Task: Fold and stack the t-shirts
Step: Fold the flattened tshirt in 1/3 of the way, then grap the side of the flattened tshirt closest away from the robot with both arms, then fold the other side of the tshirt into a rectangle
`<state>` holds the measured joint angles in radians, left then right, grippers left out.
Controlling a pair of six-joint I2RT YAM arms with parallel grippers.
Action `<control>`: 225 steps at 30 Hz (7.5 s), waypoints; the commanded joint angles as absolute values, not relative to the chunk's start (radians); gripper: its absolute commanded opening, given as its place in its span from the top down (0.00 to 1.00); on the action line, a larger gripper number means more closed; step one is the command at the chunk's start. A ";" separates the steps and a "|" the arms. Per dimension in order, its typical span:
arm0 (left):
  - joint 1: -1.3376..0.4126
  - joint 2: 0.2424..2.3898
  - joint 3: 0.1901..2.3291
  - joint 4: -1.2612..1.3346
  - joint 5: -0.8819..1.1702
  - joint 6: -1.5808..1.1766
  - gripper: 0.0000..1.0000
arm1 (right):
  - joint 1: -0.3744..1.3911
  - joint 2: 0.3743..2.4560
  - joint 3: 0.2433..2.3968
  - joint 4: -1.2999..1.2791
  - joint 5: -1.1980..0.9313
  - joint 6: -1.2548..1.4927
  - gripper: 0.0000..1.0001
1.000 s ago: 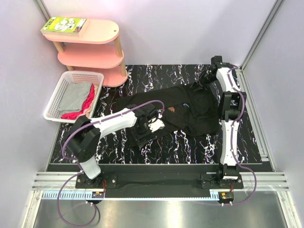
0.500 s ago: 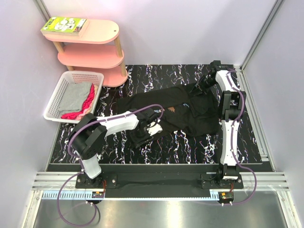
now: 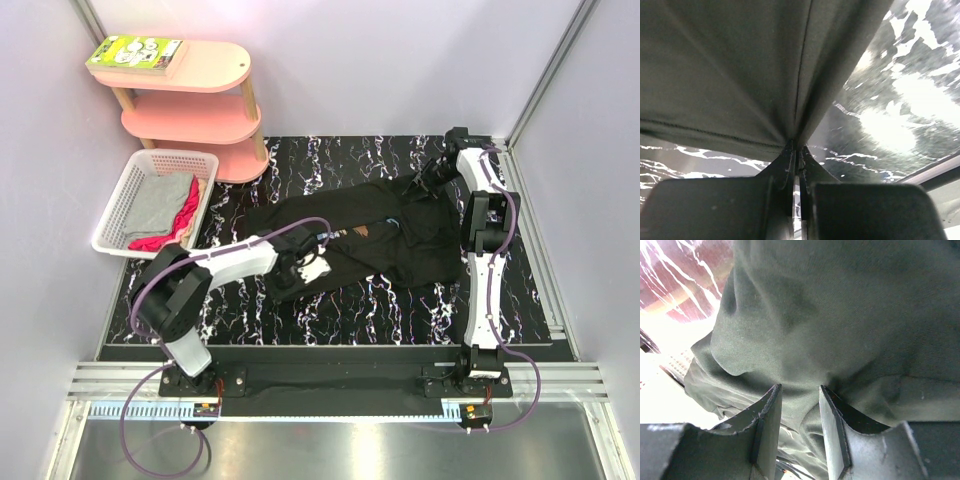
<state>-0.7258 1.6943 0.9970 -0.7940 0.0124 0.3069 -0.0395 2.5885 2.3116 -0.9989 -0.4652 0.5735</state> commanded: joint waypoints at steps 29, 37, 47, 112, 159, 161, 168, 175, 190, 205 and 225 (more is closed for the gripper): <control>-0.414 1.542 0.877 -0.908 -0.115 0.542 0.99 | -0.078 2.435 2.309 -1.008 -0.451 0.526 0.46; -0.414 1.572 0.999 -0.957 -0.078 0.532 0.98 | -0.009 1.897 1.839 -1.017 -0.348 0.520 0.39; -0.414 1.586 1.055 -0.977 -0.040 0.531 0.96 | 0.021 1.390 1.063 -1.028 -0.335 0.557 0.44; -0.414 1.430 0.988 -1.042 -0.040 0.526 0.97 | 0.031 1.421 0.887 -1.080 -0.279 0.571 1.00; -0.135 1.896 1.543 -0.919 -0.221 0.673 0.01 | -0.126 2.072 1.770 -1.069 -0.310 0.600 0.39; -0.141 1.808 1.537 -0.926 -0.196 0.648 0.01 | -0.126 2.083 1.828 -1.083 -0.293 0.588 0.34; -0.348 1.508 1.332 -1.014 -0.129 0.580 0.01 | -0.121 1.948 1.734 -1.076 -0.339 0.581 0.34; -0.387 1.514 1.128 -0.913 -0.051 0.517 0.01 | -0.071 1.666 1.290 -0.977 -0.448 0.633 0.36; -0.384 1.845 1.444 -0.877 -0.120 0.517 0.01 | -0.071 1.778 1.199 -0.904 -0.403 0.607 0.36; -0.371 1.759 1.362 -0.858 -0.120 0.523 0.01 | -0.048 1.875 1.212 -0.861 -0.405 0.614 0.51; -0.324 1.655 1.189 -0.811 -0.156 0.577 0.01 | -0.064 2.078 1.680 -0.939 -0.452 0.699 0.79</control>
<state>-0.3344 1.7325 1.2201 -0.8345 -0.1184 0.5438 -0.0589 1.9705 1.5967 -0.9310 -0.4145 0.6636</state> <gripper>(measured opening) 0.987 0.167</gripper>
